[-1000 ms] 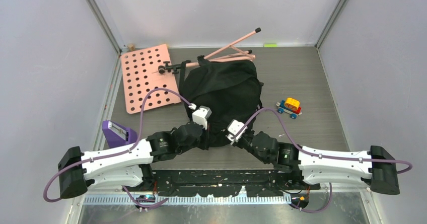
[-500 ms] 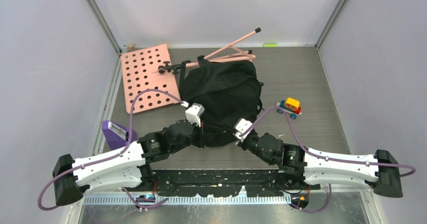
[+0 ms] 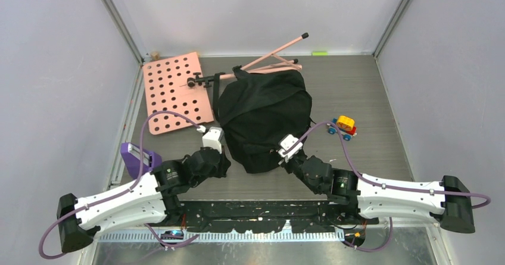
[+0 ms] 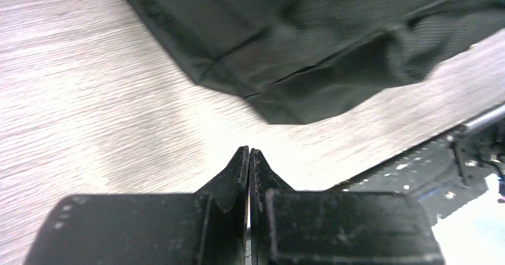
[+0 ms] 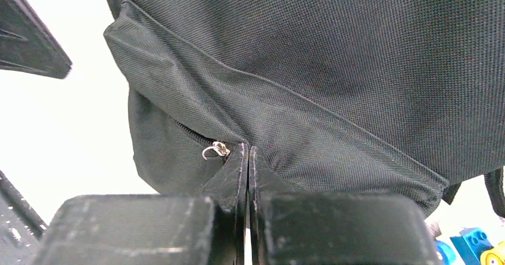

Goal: Pack the student bag
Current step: Zip the student bag at the center of the board.

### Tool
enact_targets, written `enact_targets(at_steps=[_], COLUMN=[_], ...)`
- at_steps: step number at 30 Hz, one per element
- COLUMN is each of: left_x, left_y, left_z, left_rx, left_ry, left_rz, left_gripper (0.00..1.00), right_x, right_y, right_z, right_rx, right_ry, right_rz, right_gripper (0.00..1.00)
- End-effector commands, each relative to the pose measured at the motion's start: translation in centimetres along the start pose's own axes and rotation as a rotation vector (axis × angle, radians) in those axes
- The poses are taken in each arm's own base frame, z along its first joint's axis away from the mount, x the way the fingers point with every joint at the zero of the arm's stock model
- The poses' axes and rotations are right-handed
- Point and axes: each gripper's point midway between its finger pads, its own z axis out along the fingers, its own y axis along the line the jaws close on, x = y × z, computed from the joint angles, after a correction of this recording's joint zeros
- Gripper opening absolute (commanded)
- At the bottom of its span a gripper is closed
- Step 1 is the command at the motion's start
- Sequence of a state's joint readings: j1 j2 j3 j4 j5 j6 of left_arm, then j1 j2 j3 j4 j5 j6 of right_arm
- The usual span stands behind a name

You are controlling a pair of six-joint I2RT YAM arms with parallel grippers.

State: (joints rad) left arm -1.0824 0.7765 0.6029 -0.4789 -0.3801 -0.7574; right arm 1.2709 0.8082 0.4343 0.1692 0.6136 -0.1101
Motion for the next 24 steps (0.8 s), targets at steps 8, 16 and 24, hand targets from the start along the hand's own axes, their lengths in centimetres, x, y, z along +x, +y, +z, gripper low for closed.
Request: enact_targets(at_steps=[8,16,24], left_x=[-0.2,-1.3,-0.3], left_y=[-2.9,-9.4,-15.6], left_z=[-0.1,0.9,2.2], left_rx=[0.182,0.388,0.440], left_ry=[-0.001,-0.059,-0.040], left_rz=[0.097,0.013,-0.117], left_gripper=[0.17,0.52,0.61], right_x=[-5.5,-5.1,-3.4], right_y=[-2.3,-8.4,-11.7], right_z=[-1.2,-4.3,-6.6], right_rx=[0.058,0.405,0.552], right_ry=[-0.063,0.010,0.085], right_rz=[0.131,0.363,0.522], right_gripper=[0.53,0.81,0.87])
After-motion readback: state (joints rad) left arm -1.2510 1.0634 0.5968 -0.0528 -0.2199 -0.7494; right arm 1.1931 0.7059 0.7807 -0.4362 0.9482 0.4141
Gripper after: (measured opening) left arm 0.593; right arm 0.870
